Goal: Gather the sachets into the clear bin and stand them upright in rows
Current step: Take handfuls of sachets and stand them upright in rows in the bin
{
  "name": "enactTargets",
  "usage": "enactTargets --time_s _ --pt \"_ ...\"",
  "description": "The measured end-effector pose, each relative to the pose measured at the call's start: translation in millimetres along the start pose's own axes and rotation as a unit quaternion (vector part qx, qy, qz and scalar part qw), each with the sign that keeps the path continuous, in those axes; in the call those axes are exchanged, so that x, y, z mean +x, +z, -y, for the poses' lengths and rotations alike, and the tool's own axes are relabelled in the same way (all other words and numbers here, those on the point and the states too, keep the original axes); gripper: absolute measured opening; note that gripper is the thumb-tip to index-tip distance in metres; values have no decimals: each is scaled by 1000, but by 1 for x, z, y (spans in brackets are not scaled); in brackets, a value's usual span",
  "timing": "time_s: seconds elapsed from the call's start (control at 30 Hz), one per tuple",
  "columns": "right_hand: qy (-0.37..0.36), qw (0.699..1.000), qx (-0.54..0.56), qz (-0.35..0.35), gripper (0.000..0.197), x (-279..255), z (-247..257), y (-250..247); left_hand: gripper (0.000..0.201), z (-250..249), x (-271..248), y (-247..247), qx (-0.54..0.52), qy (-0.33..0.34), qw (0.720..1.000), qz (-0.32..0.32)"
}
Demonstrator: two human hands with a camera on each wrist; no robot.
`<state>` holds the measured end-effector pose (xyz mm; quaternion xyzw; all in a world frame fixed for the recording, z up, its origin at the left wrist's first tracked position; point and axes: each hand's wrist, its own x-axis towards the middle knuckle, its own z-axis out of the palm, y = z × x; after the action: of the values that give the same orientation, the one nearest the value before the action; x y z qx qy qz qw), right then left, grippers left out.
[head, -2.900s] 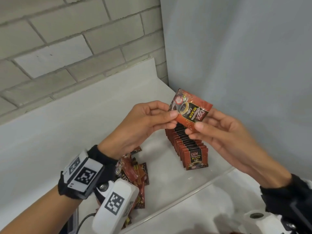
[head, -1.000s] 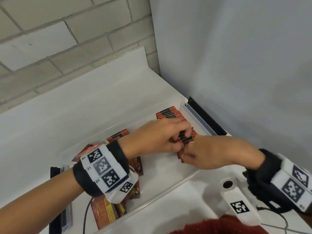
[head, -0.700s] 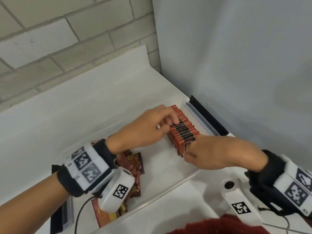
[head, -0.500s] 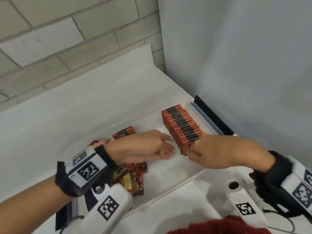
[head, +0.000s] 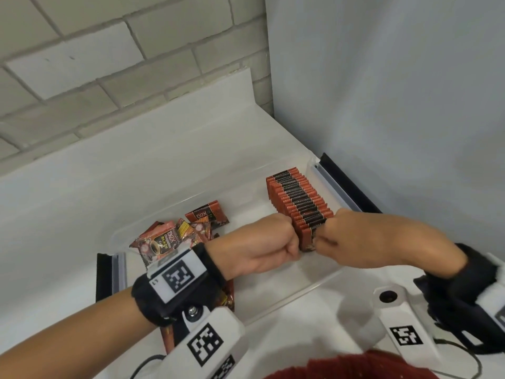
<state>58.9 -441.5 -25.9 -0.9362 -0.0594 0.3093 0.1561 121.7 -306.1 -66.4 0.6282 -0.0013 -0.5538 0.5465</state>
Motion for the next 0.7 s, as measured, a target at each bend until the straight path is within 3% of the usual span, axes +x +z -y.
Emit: enactTargets --time_s 0.13,0.23,0.3,0.43,0.53,0.63,0.7 --pt "2 1000 6 16 35 0 -1 0 41 -5 -9 -11 55 -8 998 -13" --pt "-24 999 -10 35 36 2 -3 -2 39 -16 -26 -33 174 6 985 -13" --pt "-54 998 -22 35 38 4 0 -8 43 -29 -45 -50 298 31 954 -31" --pt "-116 993 -18 31 43 9 17 -23 36 -49 -88 -88 516 82 849 -83" --pt "-153 987 26 41 35 18 40 -30 35 -49 -111 -112 625 39 776 -77" --pt "-171 981 73 51 33 36 62 -31 37 -42 -127 -125 665 -11 745 -55" --pt "-178 979 85 47 40 50 77 -29 44 -32 -131 -128 666 -35 742 -61"
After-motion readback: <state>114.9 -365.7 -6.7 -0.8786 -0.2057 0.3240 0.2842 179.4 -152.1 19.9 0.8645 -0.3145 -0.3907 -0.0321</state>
